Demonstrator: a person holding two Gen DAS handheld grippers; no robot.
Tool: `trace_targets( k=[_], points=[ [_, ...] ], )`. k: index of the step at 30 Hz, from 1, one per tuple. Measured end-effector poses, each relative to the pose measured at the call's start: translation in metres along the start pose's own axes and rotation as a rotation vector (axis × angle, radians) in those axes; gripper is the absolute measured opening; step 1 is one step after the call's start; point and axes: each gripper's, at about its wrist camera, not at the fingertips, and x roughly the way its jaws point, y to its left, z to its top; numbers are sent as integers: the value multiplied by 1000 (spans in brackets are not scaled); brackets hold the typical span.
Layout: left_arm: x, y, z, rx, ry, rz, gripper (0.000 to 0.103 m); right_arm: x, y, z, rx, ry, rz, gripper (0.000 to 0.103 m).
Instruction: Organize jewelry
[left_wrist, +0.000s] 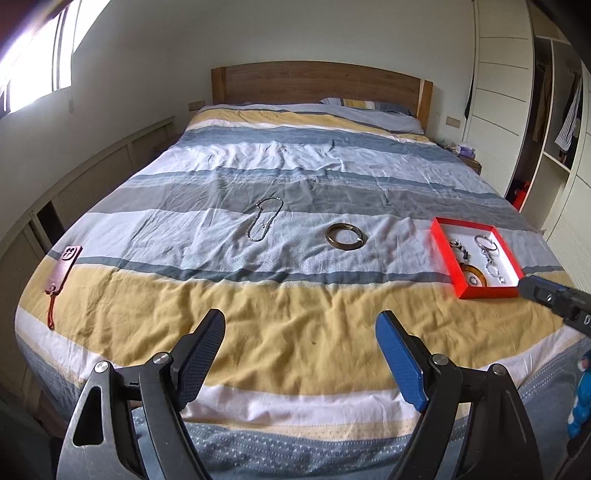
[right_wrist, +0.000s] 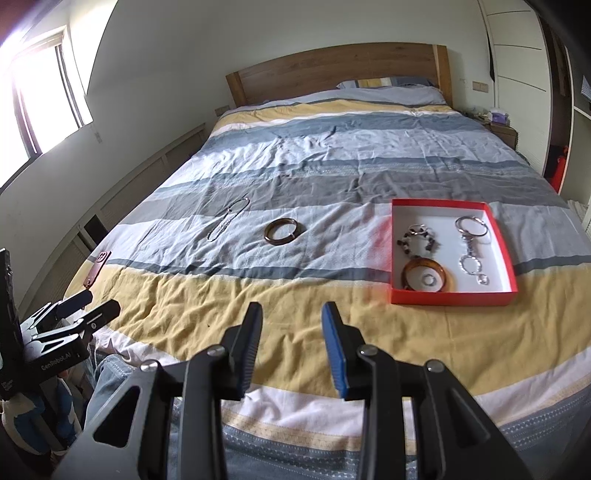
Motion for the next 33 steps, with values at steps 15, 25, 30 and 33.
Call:
trace_targets(
  k=[15,25,30,33],
  points=[
    [72,16,47,-3,16,-20,83,80,6,40,-31,87,-9,32],
    [150,40,69,-11,76,13,83,155,5,79,-43,121,3,32],
    [192,55,72,-21,110,34,83,194,5,90,-57,144,8,32],
    [212,63,72,-29,126,48,86,214,5,95,-61,156,13,32]
  ],
)
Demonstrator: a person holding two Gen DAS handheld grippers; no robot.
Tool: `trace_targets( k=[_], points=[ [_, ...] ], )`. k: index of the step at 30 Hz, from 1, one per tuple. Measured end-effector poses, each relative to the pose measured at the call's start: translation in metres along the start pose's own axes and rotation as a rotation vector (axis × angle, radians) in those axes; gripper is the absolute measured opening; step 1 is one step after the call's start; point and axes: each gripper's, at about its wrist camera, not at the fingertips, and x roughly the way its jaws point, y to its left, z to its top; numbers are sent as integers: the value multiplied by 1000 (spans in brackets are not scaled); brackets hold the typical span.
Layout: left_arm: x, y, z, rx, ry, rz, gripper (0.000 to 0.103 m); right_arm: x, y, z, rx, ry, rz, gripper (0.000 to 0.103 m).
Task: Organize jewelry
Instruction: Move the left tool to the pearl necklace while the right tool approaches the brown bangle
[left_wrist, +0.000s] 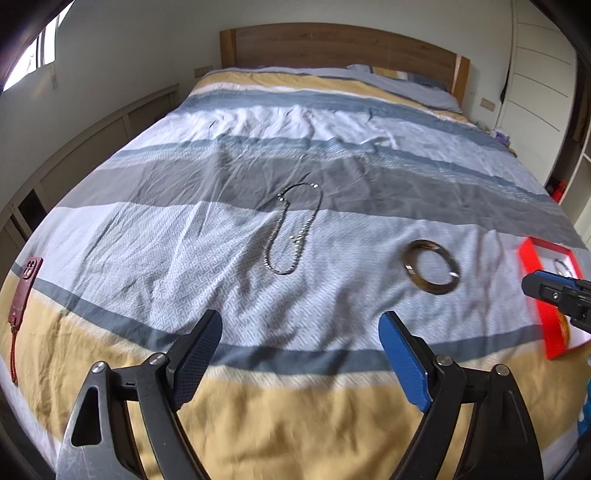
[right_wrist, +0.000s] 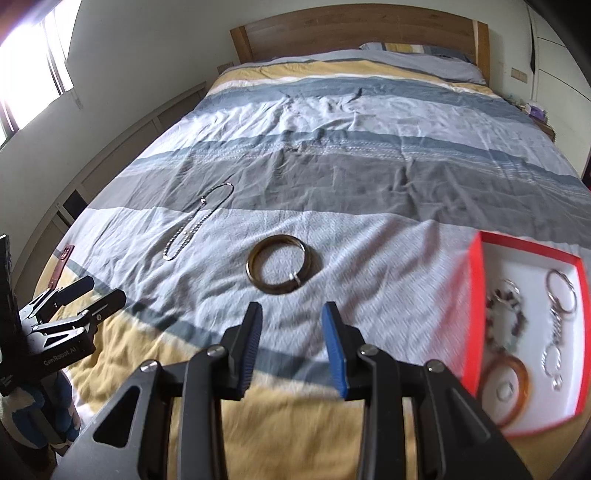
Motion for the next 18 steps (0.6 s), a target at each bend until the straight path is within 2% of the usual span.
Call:
trace_targets(
  k=[8,13,18],
  points=[
    [38,10,17,5,4,11,91,46,-4,18,-11,31,20,32],
    [58,26,41,-38,-33,-74,97,65,-5,26,-29,46,18,32],
    [93,33,61,-23,-12,-80,97,83,-11,31,-21,59,19,34]
  ],
)
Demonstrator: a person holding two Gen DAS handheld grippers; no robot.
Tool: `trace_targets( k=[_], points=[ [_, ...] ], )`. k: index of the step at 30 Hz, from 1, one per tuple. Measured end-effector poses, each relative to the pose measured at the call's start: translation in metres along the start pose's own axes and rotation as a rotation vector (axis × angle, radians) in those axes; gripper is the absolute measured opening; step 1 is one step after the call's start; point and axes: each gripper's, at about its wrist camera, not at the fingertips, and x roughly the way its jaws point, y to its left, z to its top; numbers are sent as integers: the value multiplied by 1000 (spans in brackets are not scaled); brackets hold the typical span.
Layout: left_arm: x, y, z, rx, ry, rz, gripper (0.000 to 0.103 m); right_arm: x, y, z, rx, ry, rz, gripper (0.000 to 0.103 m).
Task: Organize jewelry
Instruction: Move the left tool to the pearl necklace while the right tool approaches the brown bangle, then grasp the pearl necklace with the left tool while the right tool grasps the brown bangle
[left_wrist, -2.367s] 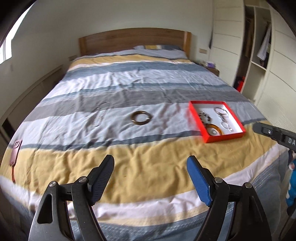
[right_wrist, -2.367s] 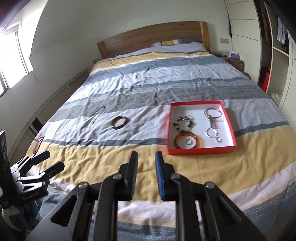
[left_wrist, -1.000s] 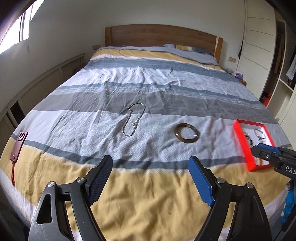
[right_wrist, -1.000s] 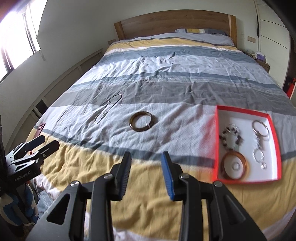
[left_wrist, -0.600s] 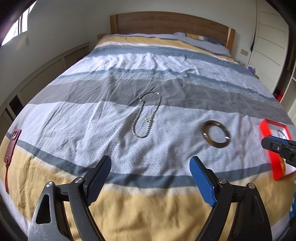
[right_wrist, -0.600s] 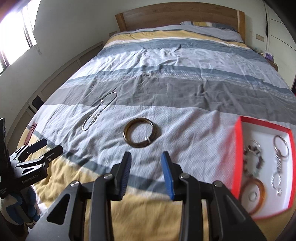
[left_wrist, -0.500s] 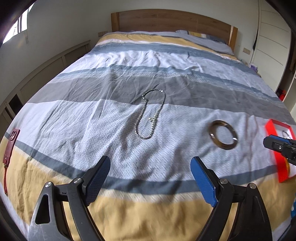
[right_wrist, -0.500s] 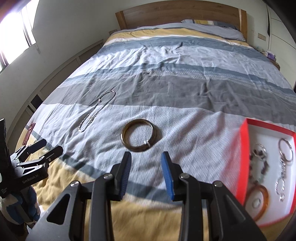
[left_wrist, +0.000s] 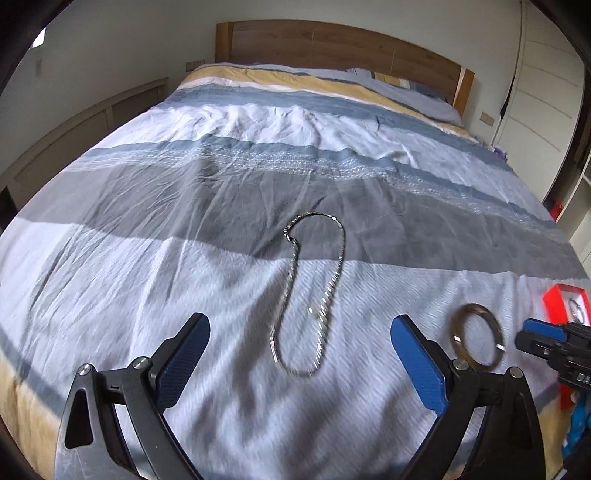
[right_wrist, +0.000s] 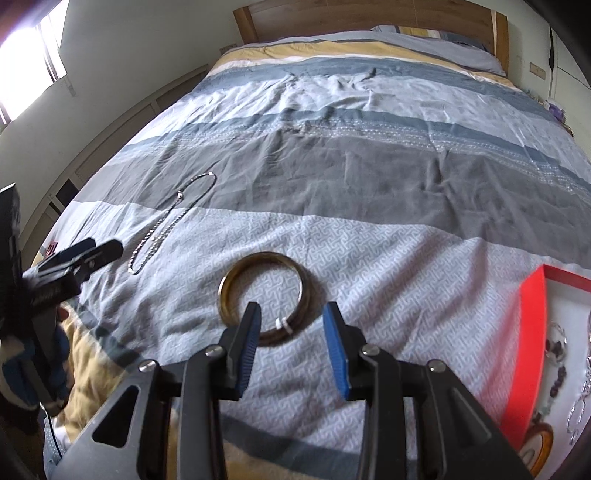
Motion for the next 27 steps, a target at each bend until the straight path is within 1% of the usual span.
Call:
trace_targets(
  k=[4,8,11,12,13,14,15,16,17,19,20,21,22,23,24,25,26,27],
  points=[
    [30,4,7,1,41,2,97,14,-3,6,-4,9,-2,35],
    [58,8,4,-17,92,11,97,29,-7,9,-2,25,-6,35],
    [65,6,0,-9,105,27,94,41,-10,9,1,43,-11,35],
    [65,4,-1,1,100,32,90,46,-11,8,2,48,-10,35],
    [65,2,-2,8,96,32,82,48,-11,8,1,49,-9,35],
    [64,1,-2,13,91,33,78,50,-11,7,-1,48,-7,37],
    [65,-1,-2,17,89,36,69,53,-9,7,-8,44,-2,37],
    [65,-2,-2,19,88,37,63,55,-7,6,-12,44,0,37],
    [65,-4,-2,19,87,37,59,58,-4,6,-20,45,1,37],
    [66,-5,-1,15,91,25,46,62,3,5,-40,46,-5,34],
    [67,-6,-1,11,94,13,42,64,5,5,-48,47,-13,34],
    [67,-7,-1,4,98,-2,34,66,7,5,-49,47,-16,33],
    [66,-8,-1,-6,103,-19,28,66,7,5,-43,47,-14,29],
    [65,-7,-1,-25,106,-33,26,66,7,4,-36,47,-13,22],
    [64,-5,-2,-53,111,-53,21,65,7,4,-33,46,-12,18],
    [62,-3,-3,-81,116,-76,13,63,7,2,-22,45,-4,15],
    [59,-1,-5,-100,121,-98,13,61,6,1,-11,43,5,12],
    [55,-1,-7,-108,126,-113,13,59,6,-1,-7,41,10,12]
  ],
)
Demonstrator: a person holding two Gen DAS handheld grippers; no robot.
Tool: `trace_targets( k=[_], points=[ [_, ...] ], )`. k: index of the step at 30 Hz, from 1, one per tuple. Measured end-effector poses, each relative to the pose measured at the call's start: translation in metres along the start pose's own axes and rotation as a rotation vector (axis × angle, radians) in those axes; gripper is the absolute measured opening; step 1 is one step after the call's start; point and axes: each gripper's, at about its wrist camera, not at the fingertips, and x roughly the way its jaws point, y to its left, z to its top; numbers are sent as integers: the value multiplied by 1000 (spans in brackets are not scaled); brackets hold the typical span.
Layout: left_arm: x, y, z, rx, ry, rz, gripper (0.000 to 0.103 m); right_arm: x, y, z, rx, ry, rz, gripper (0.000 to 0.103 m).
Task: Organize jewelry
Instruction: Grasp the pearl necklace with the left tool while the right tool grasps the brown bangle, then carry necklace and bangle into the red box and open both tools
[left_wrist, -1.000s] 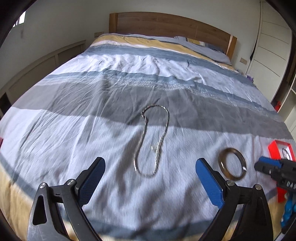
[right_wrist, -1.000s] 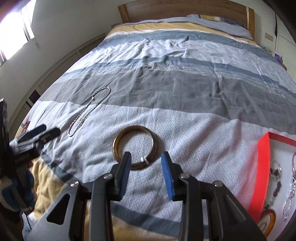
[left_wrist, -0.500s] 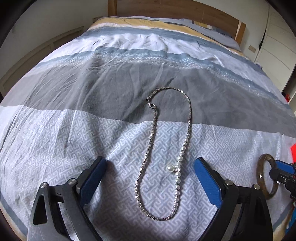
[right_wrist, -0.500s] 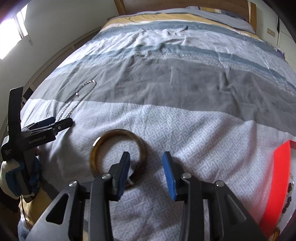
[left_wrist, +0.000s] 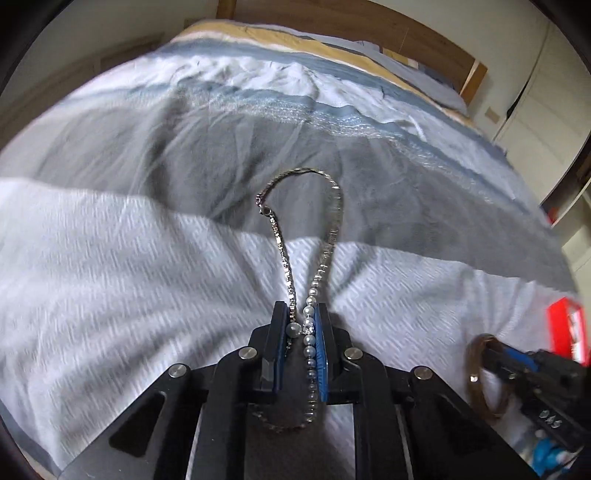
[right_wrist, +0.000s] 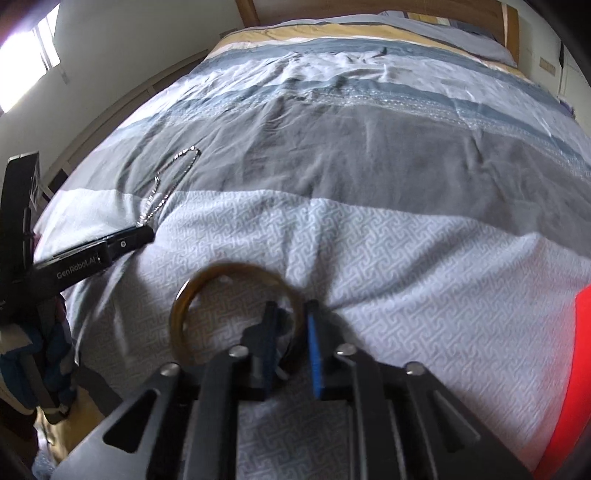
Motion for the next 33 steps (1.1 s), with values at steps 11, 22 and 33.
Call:
trace_targets(
  k=[11,22,33],
  points=[
    [-67,-43,-43,73,-49,-2,13,-72,7,-32,12,-97,19,11],
    [-156,-101,-64,127,-123,-107,13,-178,-14,-63,66,-211,-36,11],
    [-229,-179,-57,172,-199,-250,13,-278,-56,-94,117,-322,-131,11]
  ],
)
